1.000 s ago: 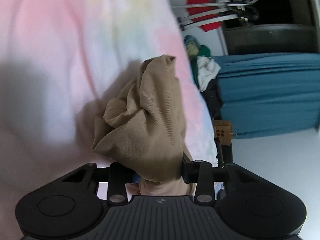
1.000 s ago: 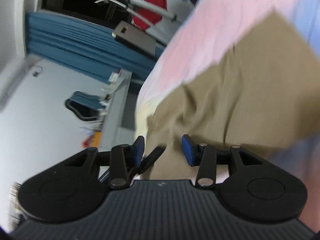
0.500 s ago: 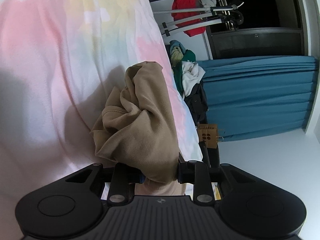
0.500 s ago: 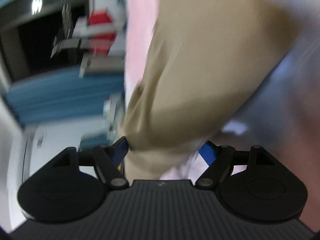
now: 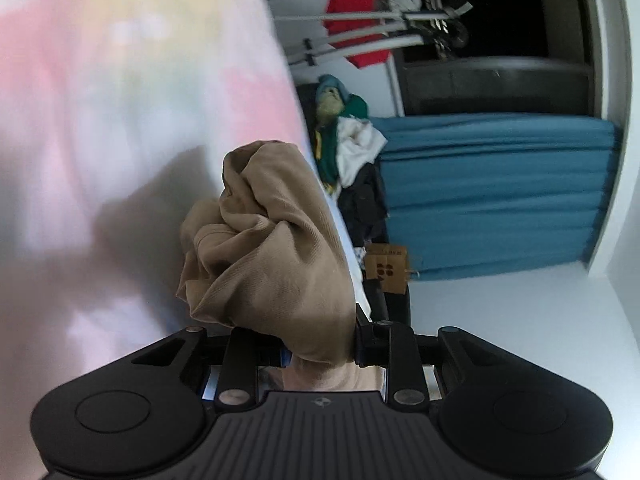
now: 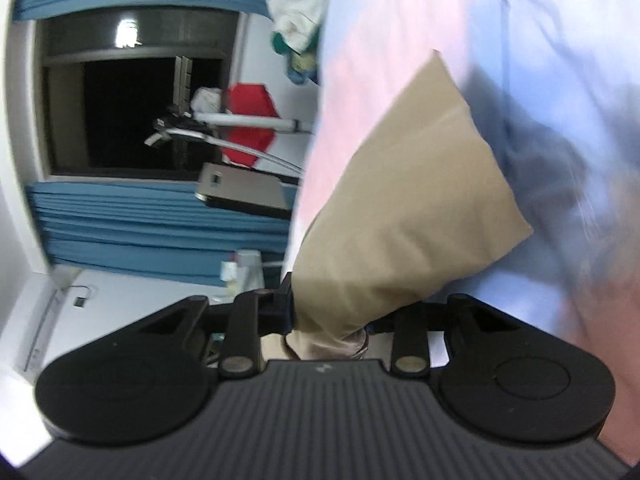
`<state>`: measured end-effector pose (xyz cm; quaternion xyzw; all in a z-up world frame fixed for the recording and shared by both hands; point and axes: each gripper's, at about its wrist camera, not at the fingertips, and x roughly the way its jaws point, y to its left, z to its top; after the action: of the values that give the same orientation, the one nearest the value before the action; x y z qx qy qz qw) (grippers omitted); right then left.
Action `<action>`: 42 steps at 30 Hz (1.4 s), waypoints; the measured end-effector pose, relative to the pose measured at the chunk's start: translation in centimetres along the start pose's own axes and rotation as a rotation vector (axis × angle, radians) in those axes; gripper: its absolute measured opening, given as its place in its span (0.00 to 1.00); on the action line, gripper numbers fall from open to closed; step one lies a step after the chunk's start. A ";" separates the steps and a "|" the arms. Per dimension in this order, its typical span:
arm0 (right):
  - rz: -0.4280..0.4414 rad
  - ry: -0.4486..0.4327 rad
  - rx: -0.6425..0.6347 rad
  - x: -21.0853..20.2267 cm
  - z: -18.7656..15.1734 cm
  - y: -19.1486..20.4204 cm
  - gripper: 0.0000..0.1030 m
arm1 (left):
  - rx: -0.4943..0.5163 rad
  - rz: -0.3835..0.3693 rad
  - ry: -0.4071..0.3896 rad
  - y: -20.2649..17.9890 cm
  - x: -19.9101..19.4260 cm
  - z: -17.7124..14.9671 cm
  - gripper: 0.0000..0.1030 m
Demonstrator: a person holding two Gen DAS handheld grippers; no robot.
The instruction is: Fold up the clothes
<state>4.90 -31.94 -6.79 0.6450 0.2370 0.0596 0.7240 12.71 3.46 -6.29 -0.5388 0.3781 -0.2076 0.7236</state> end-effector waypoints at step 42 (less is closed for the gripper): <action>-0.420 -0.250 -0.147 -12.1 22.2 -5.0 0.38 | 0.758 0.172 0.348 -14.9 27.9 -13.4 0.64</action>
<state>2.50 -57.56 -7.19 0.5297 0.2694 -0.1552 0.7892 21.49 -29.57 -3.13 -0.1578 0.4352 -0.3587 0.8106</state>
